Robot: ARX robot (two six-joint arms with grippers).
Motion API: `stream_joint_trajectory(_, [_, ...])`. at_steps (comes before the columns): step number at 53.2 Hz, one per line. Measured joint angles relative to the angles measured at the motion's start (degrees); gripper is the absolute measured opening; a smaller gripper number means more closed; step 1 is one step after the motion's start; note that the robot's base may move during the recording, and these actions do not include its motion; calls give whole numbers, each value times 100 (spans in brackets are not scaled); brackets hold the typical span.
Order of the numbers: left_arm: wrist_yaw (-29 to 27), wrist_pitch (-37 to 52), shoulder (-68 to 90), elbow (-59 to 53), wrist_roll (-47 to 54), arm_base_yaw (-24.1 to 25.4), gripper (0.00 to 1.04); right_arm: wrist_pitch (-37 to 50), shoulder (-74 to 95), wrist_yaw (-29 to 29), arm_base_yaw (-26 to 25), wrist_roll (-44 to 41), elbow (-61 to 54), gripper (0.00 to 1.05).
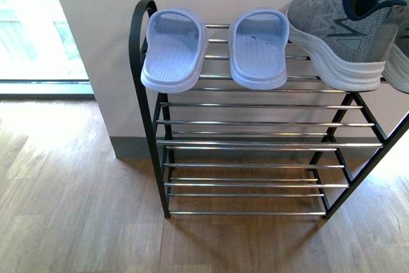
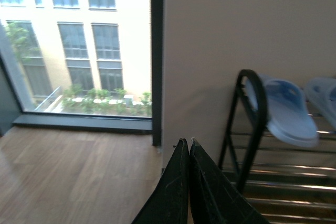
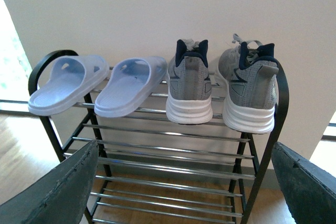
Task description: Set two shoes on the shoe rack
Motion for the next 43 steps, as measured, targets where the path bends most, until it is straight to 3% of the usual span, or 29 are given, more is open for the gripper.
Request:
stream_joint_trajectory(38, [70, 7, -232, -267, 4, 146, 1, 0, -2, 0, 0, -2, 0, 96])
stream_joint_trajectory(43, [70, 7, -232, -267, 2, 146, 13, 0, 0, -2, 0, 0, 0, 96])
